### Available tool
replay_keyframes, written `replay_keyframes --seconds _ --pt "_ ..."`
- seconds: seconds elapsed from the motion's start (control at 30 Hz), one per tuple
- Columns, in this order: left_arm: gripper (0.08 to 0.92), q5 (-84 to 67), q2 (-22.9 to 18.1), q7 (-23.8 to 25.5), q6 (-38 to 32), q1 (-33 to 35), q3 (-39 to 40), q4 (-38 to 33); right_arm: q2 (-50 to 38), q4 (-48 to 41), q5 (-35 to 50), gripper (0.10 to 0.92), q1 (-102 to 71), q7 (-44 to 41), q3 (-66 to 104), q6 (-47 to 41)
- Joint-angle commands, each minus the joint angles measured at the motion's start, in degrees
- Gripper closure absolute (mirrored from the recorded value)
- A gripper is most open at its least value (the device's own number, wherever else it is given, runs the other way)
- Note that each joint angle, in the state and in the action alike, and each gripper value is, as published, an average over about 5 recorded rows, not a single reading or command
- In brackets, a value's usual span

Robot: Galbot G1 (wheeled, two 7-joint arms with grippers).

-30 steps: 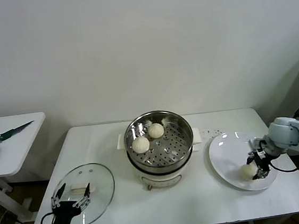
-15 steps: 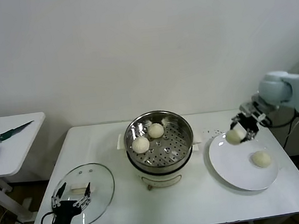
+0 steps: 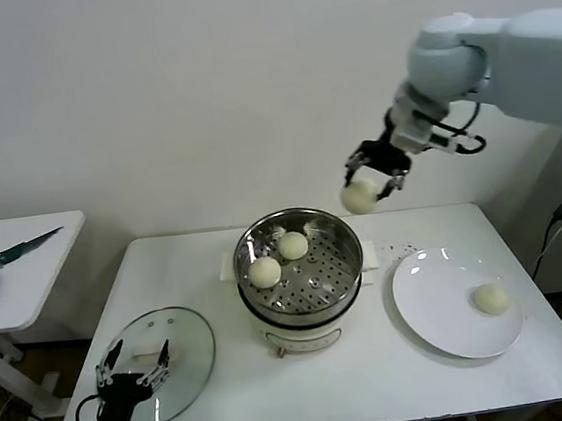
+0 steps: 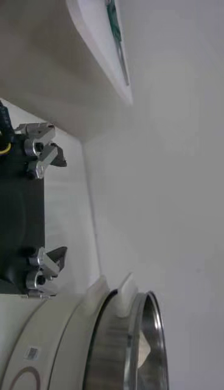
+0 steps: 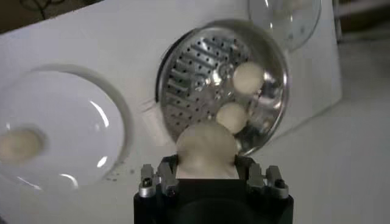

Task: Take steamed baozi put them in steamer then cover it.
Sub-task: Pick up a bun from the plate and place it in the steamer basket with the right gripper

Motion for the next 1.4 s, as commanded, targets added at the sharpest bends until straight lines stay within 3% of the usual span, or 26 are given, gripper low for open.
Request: replay_keyframes --seconds 0.03,0.4,1.03,1.23,1.4 --pt "0.177 0.39 -0.19 0.01 0.01 -0.17 0.08 0.01 8.64 4.4 -8.54 0.391 -9.47 3.34 6.84 2.15" --pt "0.177 -0.18 0.14 -0.03 0.01 1.41 -1.37 -0.93 4.65 0.47 -22.92 0.395 -30.24 8.06 9.11 -1.41" --pt "0.177 0.11 -1.07 -0.2 -0.13 2.31 -1.34 -1.88 4.99 -1.09 -24.84 0.385 -32.54 9.43 9.1 -2.31" --pt "0.177 0.11 -1.19 -0.28 -0.21 2.45 -1.28 -2.22 5.7 -2.11 -23.17 0.249 -31.14 10.04 8.52 -1.9" --pt "0.177 0.26 -1.34 -0.26 -0.14 2.4 -1.03 -2.6 5.62 -3.08 -19.41 0.205 -27.01 8.48 8.22 -0.79"
